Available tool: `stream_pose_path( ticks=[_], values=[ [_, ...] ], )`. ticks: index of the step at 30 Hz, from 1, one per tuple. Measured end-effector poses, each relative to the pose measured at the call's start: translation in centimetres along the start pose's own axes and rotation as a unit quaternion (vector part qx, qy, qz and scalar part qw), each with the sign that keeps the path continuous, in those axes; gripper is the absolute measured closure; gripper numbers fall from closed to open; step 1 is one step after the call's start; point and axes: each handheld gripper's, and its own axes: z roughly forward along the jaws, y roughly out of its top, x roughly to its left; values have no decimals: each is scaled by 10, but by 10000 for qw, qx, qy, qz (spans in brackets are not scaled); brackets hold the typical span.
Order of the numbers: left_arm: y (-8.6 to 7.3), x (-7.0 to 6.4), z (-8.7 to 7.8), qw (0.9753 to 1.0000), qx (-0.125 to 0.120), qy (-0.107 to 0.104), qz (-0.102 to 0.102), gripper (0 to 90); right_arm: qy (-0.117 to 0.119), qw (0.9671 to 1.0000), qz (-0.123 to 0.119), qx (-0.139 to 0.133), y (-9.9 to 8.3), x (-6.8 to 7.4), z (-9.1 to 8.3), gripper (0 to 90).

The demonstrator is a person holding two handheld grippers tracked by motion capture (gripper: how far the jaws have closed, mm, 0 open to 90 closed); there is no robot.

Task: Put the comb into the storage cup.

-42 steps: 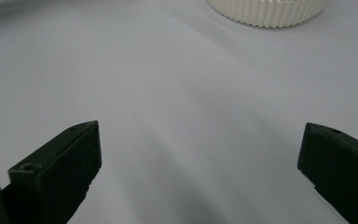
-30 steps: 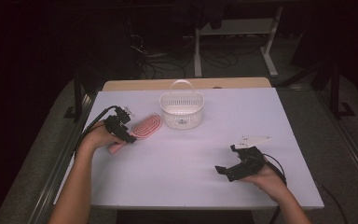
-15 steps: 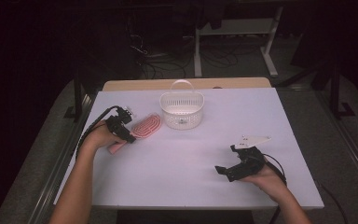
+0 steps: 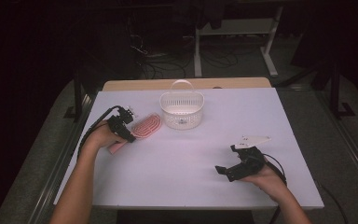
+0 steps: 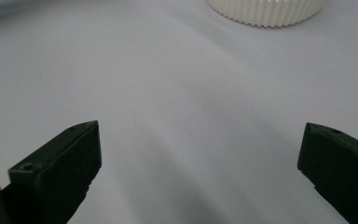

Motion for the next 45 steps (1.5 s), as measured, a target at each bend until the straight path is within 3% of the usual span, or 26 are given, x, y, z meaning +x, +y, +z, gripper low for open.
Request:
stream_pose_path(
  ticks=[17,36,45],
  values=[
    [0,1,0,10000,2,-58,26,699,0,10000,-6,0,0,1,0,0],
    [-8,5,-4,9995,-26,-222,-201,708,-18,10000,-12,-4,-1,1,-2,0],
    [-16,8,-19,9987,-272,-218,-362,708,-16,10000,-6,0,-1,0,-1,0]
  ],
)
